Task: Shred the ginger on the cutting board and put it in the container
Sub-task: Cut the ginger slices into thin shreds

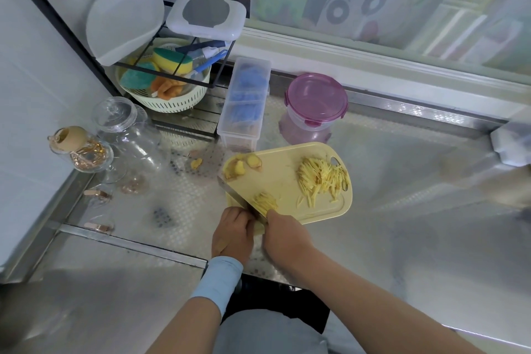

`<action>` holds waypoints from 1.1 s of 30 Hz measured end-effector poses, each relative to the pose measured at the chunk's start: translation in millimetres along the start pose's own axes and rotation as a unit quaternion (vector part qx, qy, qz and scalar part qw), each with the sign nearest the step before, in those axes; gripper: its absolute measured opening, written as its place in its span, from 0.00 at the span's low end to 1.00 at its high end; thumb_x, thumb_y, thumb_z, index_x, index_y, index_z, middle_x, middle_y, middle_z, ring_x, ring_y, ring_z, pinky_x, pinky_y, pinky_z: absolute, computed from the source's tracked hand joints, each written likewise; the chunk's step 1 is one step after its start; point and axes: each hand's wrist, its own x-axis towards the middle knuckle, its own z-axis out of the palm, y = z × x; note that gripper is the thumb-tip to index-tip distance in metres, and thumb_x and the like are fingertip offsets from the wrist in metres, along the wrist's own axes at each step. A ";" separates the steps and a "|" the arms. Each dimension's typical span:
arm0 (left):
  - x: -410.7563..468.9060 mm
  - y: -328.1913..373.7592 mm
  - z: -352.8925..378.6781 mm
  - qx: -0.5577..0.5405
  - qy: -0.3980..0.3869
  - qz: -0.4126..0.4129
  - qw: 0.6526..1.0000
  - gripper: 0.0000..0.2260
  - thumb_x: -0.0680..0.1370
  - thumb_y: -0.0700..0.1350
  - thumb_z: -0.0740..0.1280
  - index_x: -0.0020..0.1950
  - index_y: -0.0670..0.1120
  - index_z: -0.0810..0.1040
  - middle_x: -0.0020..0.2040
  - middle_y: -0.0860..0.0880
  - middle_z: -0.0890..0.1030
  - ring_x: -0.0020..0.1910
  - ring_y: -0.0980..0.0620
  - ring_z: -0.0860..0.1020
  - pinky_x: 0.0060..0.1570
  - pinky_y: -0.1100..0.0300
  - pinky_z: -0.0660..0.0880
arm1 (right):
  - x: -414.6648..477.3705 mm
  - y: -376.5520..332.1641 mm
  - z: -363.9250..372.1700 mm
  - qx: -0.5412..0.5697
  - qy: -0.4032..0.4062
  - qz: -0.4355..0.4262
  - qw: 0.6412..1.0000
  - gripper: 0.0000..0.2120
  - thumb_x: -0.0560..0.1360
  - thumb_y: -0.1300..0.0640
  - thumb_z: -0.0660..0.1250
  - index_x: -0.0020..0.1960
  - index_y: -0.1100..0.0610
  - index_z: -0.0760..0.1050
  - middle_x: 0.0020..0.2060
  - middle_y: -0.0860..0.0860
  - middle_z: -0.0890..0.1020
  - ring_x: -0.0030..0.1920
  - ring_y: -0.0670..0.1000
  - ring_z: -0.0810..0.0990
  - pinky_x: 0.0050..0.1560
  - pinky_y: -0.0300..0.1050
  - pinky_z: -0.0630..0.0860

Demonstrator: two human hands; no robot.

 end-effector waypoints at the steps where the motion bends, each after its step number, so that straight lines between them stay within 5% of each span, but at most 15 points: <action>1: -0.4 0.6 -0.3 0.004 -0.001 0.002 1.000 0.10 0.73 0.43 0.60 0.38 0.43 0.80 0.40 0.48 0.78 0.47 0.50 0.71 0.41 0.62 0.69 | -1.3 2.2 0.7 0.000 0.002 -0.004 1.000 0.04 0.80 0.62 0.59 0.52 0.55 0.66 0.50 0.59 0.80 0.50 0.62 0.80 0.40 0.47 0.69; 6: -0.7 -0.2 0.1 0.013 -0.010 -0.007 1.000 0.11 0.74 0.44 0.59 0.39 0.44 0.80 0.40 0.48 0.78 0.47 0.49 0.72 0.36 0.56 0.75 | -11.5 15.6 6.2 -0.022 0.013 0.000 1.000 0.06 0.79 0.61 0.60 0.49 0.53 0.62 0.39 0.53 0.74 0.41 0.59 0.77 0.37 0.48 0.69; 11: -1.3 -0.7 0.9 0.012 -0.004 -0.007 1.000 0.11 0.73 0.43 0.59 0.39 0.44 0.80 0.39 0.48 0.78 0.47 0.49 0.72 0.38 0.57 0.74 | -14.6 21.7 10.4 -0.017 0.019 -0.002 1.000 0.05 0.80 0.59 0.59 0.49 0.53 0.63 0.39 0.52 0.73 0.40 0.58 0.75 0.38 0.48 0.70; 17: 0.0 -3.3 3.2 0.006 0.015 0.012 1.000 0.10 0.73 0.41 0.60 0.38 0.42 0.80 0.39 0.48 0.78 0.45 0.49 0.71 0.43 0.60 0.69 | -1.1 19.3 14.5 -0.032 -0.006 -0.003 0.999 0.07 0.80 0.61 0.59 0.58 0.56 0.68 0.48 0.57 0.78 0.51 0.60 0.81 0.43 0.48 0.72; 21: -0.6 0.6 2.2 0.017 0.014 0.007 1.000 0.11 0.73 0.42 0.60 0.38 0.43 0.80 0.38 0.47 0.78 0.45 0.49 0.71 0.43 0.62 0.69 | 7.3 15.4 9.4 -0.027 -0.009 -0.014 0.999 0.06 0.81 0.61 0.57 0.57 0.57 0.70 0.45 0.56 0.75 0.54 0.61 0.80 0.46 0.49 0.74; 24: 1.6 4.5 1.6 0.038 -0.015 -0.032 0.999 0.09 0.73 0.42 0.61 0.38 0.44 0.80 0.38 0.48 0.78 0.45 0.50 0.70 0.42 0.60 0.71 | 10.9 22.9 -0.5 -0.024 -0.005 -0.009 1.000 0.06 0.81 0.59 0.58 0.56 0.56 0.70 0.52 0.56 0.79 0.53 0.59 0.80 0.43 0.46 0.70; 27: 18.0 13.7 -1.8 0.054 -0.080 -0.092 0.991 0.05 0.73 0.39 0.67 0.41 0.46 0.82 0.40 0.47 0.80 0.47 0.46 0.74 0.41 0.55 0.75 | 13.2 36.6 -10.7 -0.018 0.016 0.016 1.000 0.01 0.79 0.58 0.58 0.50 0.53 0.67 0.46 0.53 0.77 0.46 0.57 0.77 0.41 0.46 0.70; 33: 59.8 29.0 -23.7 0.056 -0.161 -0.174 0.970 0.10 0.79 0.47 0.62 0.54 0.51 0.82 0.54 0.47 0.81 0.53 0.46 0.77 0.50 0.57 0.74 | 10.2 43.1 -22.7 -0.012 0.033 0.043 0.998 0.02 0.78 0.57 0.64 0.49 0.54 0.70 0.42 0.51 0.77 0.45 0.55 0.79 0.45 0.50 0.80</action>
